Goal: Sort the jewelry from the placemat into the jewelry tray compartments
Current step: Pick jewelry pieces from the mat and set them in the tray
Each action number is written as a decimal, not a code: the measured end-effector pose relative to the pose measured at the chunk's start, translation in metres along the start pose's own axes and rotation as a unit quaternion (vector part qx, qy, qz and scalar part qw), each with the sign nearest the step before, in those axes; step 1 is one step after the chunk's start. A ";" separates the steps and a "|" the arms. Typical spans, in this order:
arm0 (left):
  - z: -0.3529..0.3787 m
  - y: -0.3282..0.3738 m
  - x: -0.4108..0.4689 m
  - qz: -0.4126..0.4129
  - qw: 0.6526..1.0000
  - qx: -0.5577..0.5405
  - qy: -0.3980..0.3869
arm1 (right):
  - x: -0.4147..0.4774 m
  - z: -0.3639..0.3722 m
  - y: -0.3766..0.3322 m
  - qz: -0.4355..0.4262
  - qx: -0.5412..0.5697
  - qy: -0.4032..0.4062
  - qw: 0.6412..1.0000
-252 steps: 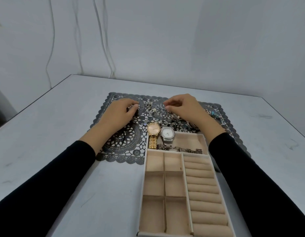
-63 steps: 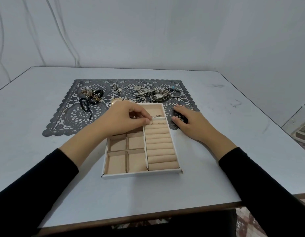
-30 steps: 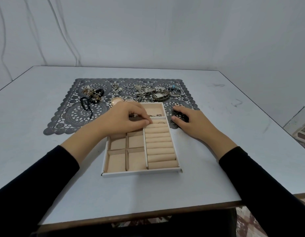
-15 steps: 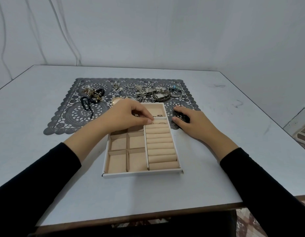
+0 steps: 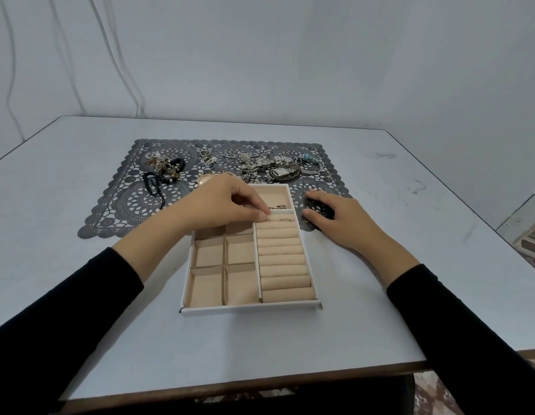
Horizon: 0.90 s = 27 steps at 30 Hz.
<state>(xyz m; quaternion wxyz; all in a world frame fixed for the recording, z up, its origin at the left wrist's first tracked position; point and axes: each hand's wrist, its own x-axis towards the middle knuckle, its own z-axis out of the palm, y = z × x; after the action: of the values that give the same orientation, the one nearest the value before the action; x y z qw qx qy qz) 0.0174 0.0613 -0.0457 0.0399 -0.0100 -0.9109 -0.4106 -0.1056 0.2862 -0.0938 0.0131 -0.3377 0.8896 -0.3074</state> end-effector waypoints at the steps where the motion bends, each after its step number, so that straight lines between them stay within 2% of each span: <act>1: -0.001 -0.002 0.000 0.001 1.000 -0.009 0.004 | 0.000 -0.001 0.000 0.001 0.005 0.001 1.000; 8: -0.010 -0.013 0.007 0.005 0.990 -0.055 0.133 | 0.012 -0.005 -0.002 0.007 0.055 0.048 0.997; 13: -0.028 -0.034 0.024 -0.034 0.974 -0.081 0.206 | 0.037 -0.005 -0.004 -0.003 0.085 0.085 0.993; 15: -0.037 -0.043 0.031 -0.048 0.971 -0.087 0.217 | 0.051 -0.005 -0.008 -0.014 0.092 0.097 0.991; 21: -0.068 -0.074 0.064 -0.070 0.965 0.036 0.252 | 0.100 0.000 -0.014 -0.018 0.102 0.106 0.989; 27: -0.086 -0.096 0.093 -0.107 0.964 0.094 0.226 | 0.145 0.008 -0.016 -0.021 0.090 0.105 0.990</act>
<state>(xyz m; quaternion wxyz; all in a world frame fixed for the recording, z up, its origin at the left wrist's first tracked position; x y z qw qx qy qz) -0.0746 -0.0680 -0.0529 0.2013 0.1840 -0.9084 -0.3168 -0.2060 0.1844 -0.0646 -0.0559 -0.3194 0.8477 -0.4199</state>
